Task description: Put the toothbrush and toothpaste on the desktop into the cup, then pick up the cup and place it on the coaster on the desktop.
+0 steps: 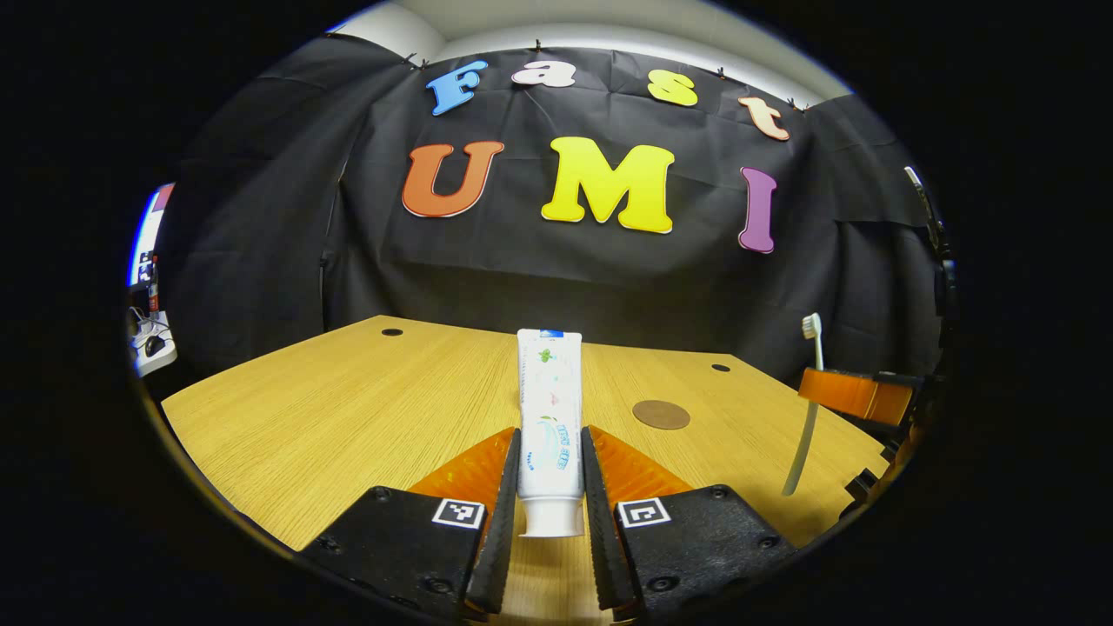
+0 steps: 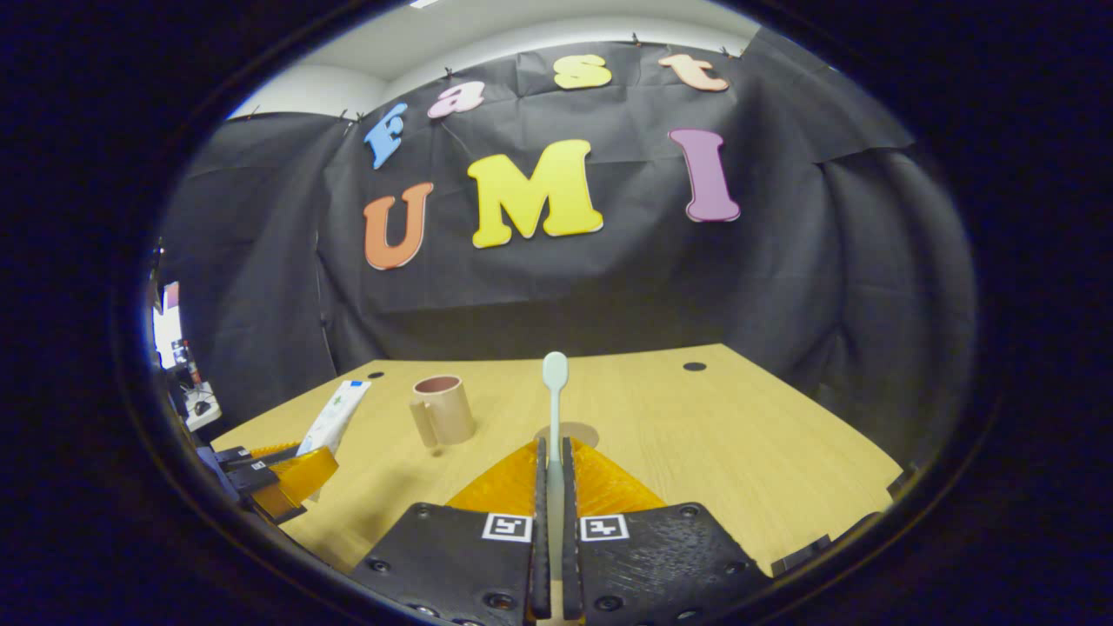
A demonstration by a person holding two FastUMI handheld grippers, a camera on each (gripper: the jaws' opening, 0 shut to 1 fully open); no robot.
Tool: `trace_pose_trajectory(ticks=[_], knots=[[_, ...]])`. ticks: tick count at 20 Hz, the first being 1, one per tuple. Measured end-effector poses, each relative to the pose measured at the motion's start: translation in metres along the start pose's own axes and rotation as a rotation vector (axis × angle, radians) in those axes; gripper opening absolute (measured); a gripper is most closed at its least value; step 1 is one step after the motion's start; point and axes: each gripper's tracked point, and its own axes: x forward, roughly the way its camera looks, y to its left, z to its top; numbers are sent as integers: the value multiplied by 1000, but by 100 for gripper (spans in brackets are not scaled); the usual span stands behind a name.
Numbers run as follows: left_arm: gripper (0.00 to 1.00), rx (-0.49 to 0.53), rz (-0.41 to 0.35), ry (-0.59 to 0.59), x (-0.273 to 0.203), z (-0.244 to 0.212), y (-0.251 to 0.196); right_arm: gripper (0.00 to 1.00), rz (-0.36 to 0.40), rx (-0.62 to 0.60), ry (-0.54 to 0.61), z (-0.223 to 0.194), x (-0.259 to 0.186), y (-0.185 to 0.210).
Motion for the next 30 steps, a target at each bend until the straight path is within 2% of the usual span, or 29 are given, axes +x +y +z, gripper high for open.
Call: trace_pose_trajectory(ticks=[3,8,9,10,11,16,19,26,30], knots=[[41,4,2,-5,1,1,2,5,-12,-11,-52,13,-9,-2],[41,20,16,-46,3,19,6,6,-8,-51,-58,15,-12,3],[46,19,15,-56,5,25,6,6,-12,-60,-59,14,-12,2],[41,17,9,-61,9,30,4,6,-14,-62,-60,15,-12,1],[41,13,3,-67,14,37,3,6,-13,-61,-60,16,-13,1],[42,2,14,-112,64,73,13,6,-21,-58,-64,18,-13,-5],[42,35,33,-120,100,86,21,6,-21,-62,-64,18,-14,-6],[41,24,-54,-193,172,129,10,6,-20,-52,-42,13,-8,-10],[41,55,-81,-189,207,122,8,5,-26,-45,-38,13,-6,-15]])
